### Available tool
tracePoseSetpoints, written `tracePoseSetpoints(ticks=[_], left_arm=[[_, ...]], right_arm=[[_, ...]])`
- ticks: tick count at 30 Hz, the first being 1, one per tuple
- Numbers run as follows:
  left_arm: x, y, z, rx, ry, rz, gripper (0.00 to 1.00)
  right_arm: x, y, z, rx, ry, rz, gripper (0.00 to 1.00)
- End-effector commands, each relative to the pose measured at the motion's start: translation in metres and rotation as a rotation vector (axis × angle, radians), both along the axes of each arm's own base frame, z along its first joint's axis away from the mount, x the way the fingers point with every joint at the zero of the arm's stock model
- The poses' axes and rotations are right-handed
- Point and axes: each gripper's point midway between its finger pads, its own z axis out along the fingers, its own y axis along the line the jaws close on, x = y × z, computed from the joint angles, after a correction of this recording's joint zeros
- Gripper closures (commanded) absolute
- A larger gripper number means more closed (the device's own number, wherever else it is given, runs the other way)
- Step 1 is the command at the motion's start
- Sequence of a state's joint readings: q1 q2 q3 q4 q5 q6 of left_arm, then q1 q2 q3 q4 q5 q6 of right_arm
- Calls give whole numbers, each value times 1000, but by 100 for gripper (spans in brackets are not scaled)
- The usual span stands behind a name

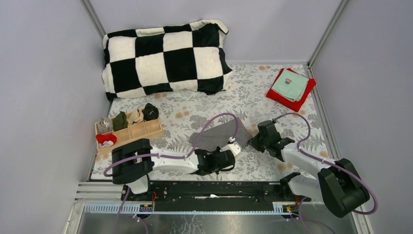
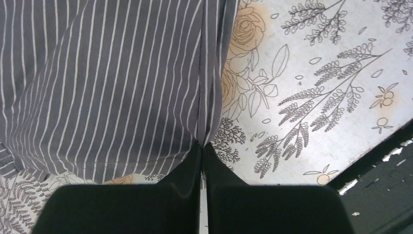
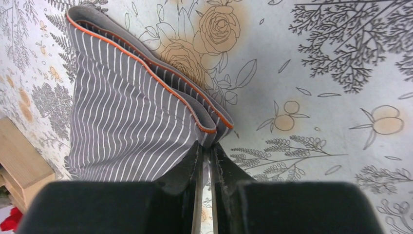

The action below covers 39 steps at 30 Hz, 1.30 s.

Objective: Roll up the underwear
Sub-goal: Fold the underwear at the center of the board.

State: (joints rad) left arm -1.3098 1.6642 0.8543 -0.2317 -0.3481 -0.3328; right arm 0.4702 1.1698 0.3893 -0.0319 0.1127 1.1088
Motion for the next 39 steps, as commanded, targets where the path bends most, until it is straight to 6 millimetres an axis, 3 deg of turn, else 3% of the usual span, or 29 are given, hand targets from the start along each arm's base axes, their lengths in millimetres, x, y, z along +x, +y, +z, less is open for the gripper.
tracePoseSetpoints(ticks=[1, 9, 15, 20, 24, 31, 39], left_arm=[[-24, 2, -8, 18, 86, -57, 100], [-74, -50, 29, -161, 214, -180, 100], [-92, -68, 42, -203, 258, -235, 100], [-91, -76, 62, -277, 257, -241, 100], [-87, -78, 67, -317, 278, -223, 100], [-74, -78, 84, -406, 315, -205, 100], [-45, -62, 89, -444, 314, -157, 100]], right_arm=[[-2, -18, 10, -119, -19, 32, 100], [-27, -34, 27, -210, 48, 105, 100], [-38, -50, 51, -263, 29, 100, 100], [-45, -48, 73, -275, 51, 163, 100], [-46, -40, 83, -261, 80, 222, 100], [-37, -32, 89, -281, 116, 280, 100], [-18, -30, 90, -345, 135, 316, 100]])
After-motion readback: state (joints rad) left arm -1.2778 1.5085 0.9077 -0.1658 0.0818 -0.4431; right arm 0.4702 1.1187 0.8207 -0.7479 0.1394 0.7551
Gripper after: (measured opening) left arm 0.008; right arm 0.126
